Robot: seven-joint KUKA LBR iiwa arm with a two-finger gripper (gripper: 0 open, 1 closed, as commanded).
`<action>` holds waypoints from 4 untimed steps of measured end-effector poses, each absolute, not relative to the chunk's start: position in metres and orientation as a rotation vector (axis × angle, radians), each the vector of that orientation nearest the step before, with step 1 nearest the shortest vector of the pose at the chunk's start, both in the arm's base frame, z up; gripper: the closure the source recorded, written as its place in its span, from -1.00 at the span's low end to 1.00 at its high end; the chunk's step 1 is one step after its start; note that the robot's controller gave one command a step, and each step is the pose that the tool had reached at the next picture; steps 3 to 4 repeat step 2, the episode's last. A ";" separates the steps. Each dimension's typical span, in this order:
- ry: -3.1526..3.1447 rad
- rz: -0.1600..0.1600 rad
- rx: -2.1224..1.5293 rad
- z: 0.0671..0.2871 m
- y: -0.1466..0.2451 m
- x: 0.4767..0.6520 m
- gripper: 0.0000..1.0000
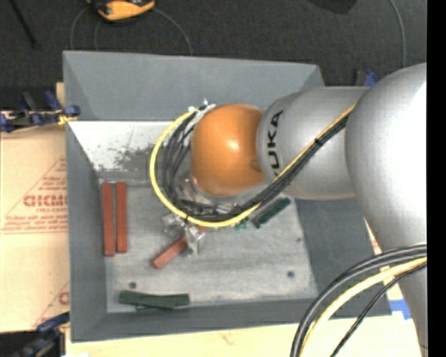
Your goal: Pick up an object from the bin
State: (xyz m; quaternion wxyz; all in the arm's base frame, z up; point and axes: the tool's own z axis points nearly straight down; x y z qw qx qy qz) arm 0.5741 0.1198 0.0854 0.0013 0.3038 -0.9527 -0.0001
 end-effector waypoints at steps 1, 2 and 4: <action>-3.011 -0.002 0.900 0.104 0.120 0.575 1.00; -3.036 -0.003 0.815 0.117 0.120 0.576 1.00; -3.036 -0.003 0.815 0.117 0.120 0.576 1.00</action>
Offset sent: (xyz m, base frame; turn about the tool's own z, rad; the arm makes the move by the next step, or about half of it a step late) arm 0.0000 -0.0002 0.0973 0.0000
